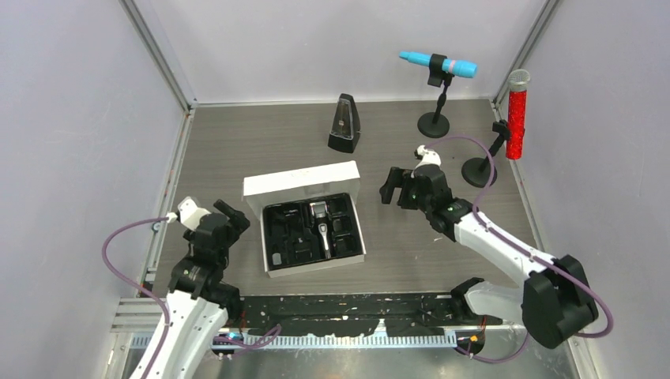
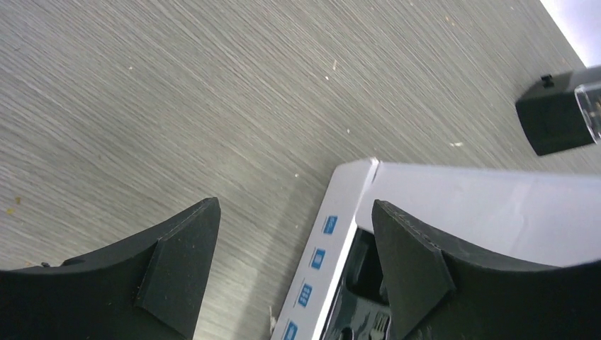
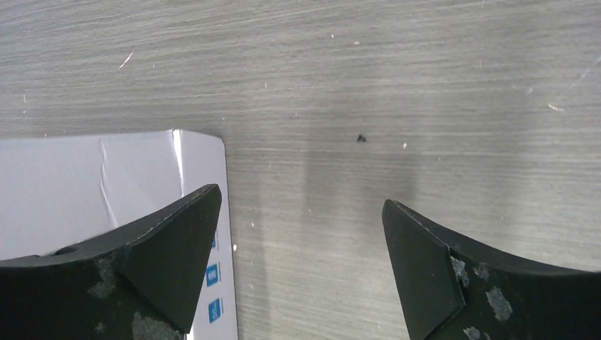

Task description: Sort the hair-cutting tools

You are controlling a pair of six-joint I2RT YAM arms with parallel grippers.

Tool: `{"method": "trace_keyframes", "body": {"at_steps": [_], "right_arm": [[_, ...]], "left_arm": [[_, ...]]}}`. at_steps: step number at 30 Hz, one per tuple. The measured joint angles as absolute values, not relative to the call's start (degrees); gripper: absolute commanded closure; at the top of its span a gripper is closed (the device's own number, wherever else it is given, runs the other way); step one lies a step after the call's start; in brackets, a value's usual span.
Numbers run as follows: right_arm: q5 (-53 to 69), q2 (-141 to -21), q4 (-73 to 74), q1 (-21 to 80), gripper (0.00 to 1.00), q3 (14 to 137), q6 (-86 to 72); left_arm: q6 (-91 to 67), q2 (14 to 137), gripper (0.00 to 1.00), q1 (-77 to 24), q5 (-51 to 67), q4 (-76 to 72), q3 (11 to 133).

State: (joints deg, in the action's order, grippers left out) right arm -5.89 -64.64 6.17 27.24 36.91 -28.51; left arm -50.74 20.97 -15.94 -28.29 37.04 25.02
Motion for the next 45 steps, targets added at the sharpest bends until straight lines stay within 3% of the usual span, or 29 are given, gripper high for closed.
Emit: {"method": "trace_keyframes", "body": {"at_steps": [7, 18, 45], "right_arm": [[-6.15, -74.11, 0.12, 27.2, 0.05, 41.87, -27.11], [-5.5, -83.57, -5.72, 32.16, 0.05, 44.93, -27.38], [-9.85, -82.11, -6.52, 38.68, 0.05, 38.2, -30.76]], "left_arm": [[-49.8, 30.41, 0.16, -9.08, -23.9, 27.68, 24.86], [-48.53, 37.56, 0.16, -7.9, -14.37, 18.44, 23.53], [-47.77, 25.89, 0.14, -7.77, -12.6, 25.74, 18.0]]}}
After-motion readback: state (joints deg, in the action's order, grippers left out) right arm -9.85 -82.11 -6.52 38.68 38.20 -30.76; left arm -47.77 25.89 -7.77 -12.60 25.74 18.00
